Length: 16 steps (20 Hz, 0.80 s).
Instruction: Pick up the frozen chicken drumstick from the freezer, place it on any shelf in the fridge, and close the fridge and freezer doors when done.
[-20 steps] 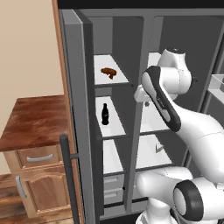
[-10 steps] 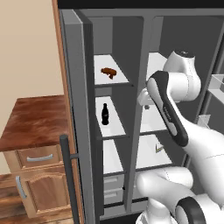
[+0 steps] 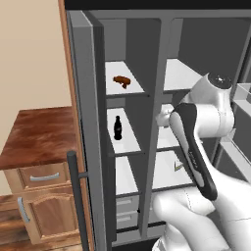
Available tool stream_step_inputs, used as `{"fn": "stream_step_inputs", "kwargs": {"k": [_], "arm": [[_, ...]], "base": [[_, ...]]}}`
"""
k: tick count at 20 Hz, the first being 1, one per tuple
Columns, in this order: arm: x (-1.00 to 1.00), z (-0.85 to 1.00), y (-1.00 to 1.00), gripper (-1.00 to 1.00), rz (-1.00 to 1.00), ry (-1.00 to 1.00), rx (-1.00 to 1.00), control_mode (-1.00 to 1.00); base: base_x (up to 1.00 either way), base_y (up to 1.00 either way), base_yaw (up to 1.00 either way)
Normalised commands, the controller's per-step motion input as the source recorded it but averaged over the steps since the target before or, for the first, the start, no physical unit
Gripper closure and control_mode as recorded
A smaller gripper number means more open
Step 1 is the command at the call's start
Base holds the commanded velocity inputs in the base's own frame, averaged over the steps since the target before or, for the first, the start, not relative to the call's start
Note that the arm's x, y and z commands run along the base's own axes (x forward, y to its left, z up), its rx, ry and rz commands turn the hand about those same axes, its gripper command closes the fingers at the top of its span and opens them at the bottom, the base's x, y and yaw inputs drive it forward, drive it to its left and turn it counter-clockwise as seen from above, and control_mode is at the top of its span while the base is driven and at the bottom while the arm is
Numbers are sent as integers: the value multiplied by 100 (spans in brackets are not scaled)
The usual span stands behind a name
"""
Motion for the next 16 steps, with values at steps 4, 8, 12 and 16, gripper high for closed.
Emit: {"fn": "stream_step_inputs", "kwargs": {"k": [4, 8, 12, 16], "arm": [[0, 0, 34, -100, 0, -7, 0, 100], [0, 0, 0, -100, 0, 0, 0, 100], [0, 0, 0, -100, 0, 0, 0, 100], [0, 0, 0, -100, 0, 0, 0, 100]], "base": [[0, 11, 0], [0, 40, 0], [5, 38, 0], [25, 24, 0]]}}
